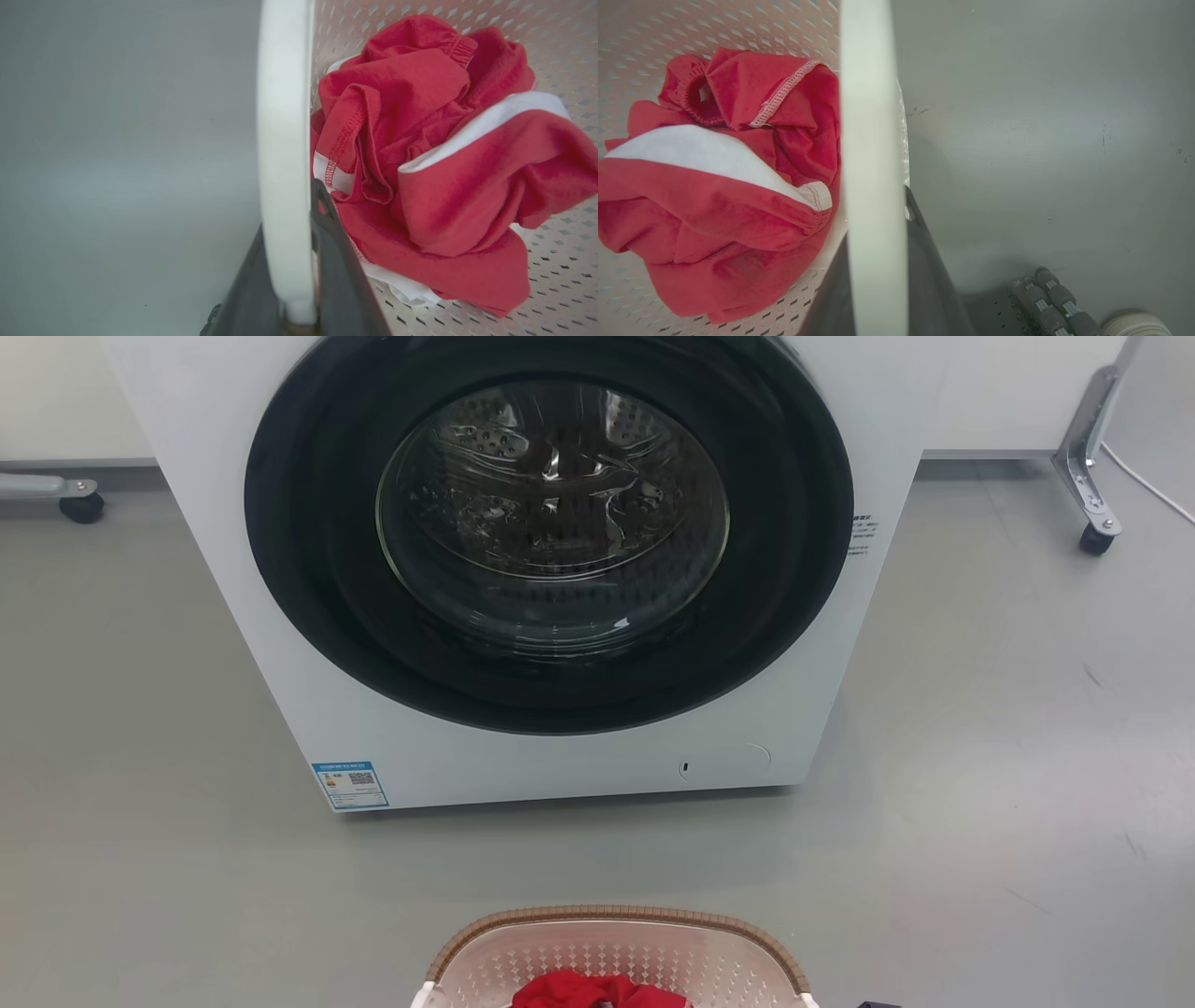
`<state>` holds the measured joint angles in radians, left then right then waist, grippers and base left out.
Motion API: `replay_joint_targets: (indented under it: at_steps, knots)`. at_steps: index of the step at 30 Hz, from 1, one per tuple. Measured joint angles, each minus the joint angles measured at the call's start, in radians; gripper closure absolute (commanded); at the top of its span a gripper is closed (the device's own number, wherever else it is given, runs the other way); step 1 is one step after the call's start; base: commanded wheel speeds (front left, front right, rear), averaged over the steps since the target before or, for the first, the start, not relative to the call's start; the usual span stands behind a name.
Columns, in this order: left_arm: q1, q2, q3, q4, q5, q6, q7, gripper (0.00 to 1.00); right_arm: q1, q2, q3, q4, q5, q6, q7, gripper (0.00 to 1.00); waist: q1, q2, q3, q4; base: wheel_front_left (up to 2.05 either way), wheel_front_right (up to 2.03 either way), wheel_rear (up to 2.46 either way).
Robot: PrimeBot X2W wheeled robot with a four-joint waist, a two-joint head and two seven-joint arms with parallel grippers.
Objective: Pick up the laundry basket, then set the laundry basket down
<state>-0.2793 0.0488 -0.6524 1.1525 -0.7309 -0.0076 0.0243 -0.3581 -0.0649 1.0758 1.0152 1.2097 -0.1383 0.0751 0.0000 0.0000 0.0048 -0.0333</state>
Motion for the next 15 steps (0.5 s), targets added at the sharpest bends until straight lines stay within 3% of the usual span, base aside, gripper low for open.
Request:
replay_joint_targets:
  at_steps: [15]
  knots:
    - [-0.002,0.0,-0.012,0.004,-0.006,0.001,-0.009,1.0,-0.004,0.0,0.028,0.006,0.024,0.0,-0.015,1.0,0.0,0.0,0.016,-0.003,0.0,0.0,0.0]
